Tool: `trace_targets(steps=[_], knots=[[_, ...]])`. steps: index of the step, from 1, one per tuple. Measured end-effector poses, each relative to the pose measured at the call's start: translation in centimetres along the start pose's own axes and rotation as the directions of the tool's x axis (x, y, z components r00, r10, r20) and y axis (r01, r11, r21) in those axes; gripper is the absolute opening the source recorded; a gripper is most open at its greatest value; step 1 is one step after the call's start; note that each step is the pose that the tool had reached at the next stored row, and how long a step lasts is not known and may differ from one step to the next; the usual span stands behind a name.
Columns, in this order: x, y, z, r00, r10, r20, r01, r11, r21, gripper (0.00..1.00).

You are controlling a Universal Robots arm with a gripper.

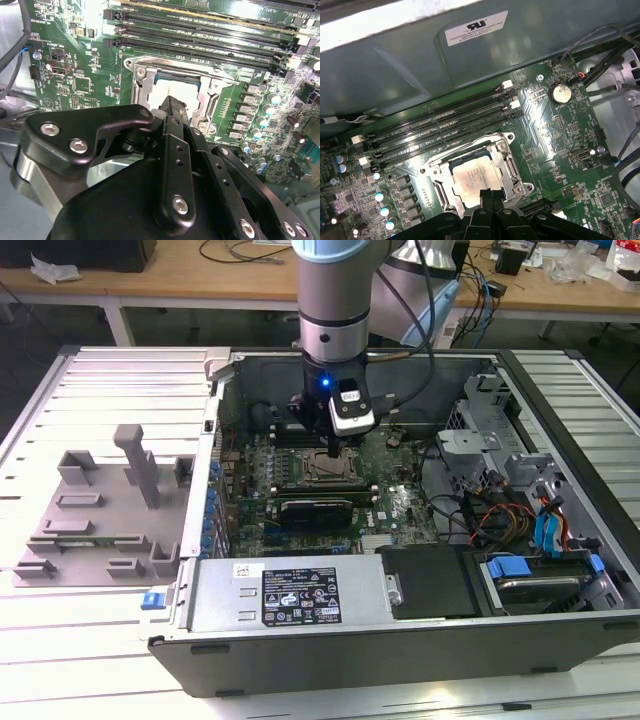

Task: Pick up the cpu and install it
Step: 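Install the second cpu locking lever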

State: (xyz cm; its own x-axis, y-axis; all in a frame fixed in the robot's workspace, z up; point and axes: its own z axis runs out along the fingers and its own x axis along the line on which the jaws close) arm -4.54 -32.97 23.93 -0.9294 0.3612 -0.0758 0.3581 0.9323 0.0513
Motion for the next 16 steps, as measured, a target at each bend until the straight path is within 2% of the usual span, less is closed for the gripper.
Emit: trace_targets(steps=[5,8,14,16], knots=[[0.0,-0.02,-0.03,1.0,0.0,-0.0001,0.0,1.0,0.0004,0.11],[-0.12,-0.31,-0.03,1.0,0.0,0.0001,0.0,1.0,0.001,0.11],[-0.53,-1.35,-0.05,1.0,-0.001,-0.0006,0.001,1.0,0.0042,0.11],[-0.78,-2.01,-0.06,1.0,-0.001,-0.0004,0.001,1.0,0.0053,0.11]])
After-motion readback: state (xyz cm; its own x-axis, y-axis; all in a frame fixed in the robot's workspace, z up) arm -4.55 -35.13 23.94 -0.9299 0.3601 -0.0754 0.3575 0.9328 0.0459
